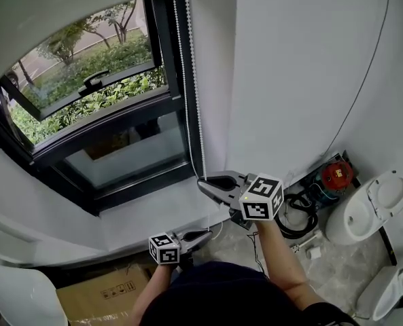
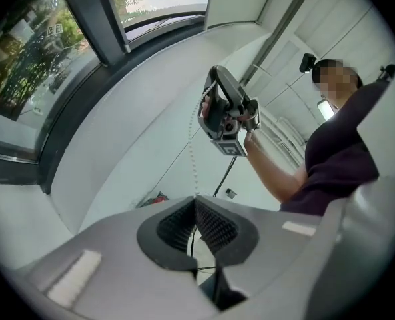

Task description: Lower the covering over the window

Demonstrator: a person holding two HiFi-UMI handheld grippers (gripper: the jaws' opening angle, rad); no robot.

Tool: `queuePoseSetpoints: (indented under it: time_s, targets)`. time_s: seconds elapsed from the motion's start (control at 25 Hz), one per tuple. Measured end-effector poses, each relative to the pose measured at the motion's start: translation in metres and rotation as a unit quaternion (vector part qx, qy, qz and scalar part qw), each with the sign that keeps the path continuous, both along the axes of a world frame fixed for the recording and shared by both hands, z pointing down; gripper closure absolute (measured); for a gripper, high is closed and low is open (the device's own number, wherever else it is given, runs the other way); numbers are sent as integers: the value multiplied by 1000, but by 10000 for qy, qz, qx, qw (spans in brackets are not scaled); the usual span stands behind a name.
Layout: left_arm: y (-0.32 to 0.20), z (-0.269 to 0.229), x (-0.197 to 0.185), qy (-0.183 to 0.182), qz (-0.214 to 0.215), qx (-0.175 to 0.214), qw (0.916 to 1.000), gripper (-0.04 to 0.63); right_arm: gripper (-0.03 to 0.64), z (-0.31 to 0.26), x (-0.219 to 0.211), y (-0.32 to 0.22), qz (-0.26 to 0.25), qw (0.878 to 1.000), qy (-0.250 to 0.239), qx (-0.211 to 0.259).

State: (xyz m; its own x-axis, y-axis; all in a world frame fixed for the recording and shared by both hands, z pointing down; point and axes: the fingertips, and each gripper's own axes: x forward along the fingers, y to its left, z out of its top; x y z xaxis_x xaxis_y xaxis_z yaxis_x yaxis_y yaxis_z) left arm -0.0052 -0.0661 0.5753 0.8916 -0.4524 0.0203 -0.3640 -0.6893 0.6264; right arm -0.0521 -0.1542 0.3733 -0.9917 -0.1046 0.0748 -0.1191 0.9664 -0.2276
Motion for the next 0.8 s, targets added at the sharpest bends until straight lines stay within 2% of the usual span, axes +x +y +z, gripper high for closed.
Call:
queuePoseSetpoints:
  time_s: [0.16, 0.24, 0.4, 0.44, 0.52, 0.64, 0.72, 0.8]
  targets:
    - [-1, -3, -5, 74, -79, 2, 9999, 583, 597, -4, -4, 9, -329, 9986, -357, -204]
    - [-2, -4, -8, 70, -115, -3, 9999, 583, 597, -2, -6, 12, -483, 9979, -388, -200]
    - [-2, -8, -12, 148, -219, -8, 9997, 583, 597, 43, -12, 22, -675, 9963, 520, -84]
    - [-1, -8, -12, 165, -237, -15, 9996, 583, 597, 53, -12, 26, -704, 9957, 565, -197]
    - [0, -6, -13, 172, -266, -43, 9995, 583, 597, 59, -12, 30, -706, 9958, 340, -463]
    - [-2, -3, -18, 185, -329, -81, 9993, 583, 597, 56, -15, 30, -711, 9961, 201, -473]
    - [-2, -2, -19, 206, -367, -88, 9991, 583, 597, 60, -15, 28, -704, 9960, 311, -453]
    - [-3, -1, -19, 196, -371, -66, 9991, 583, 597, 77, -14, 27, -695, 9943, 680, -428]
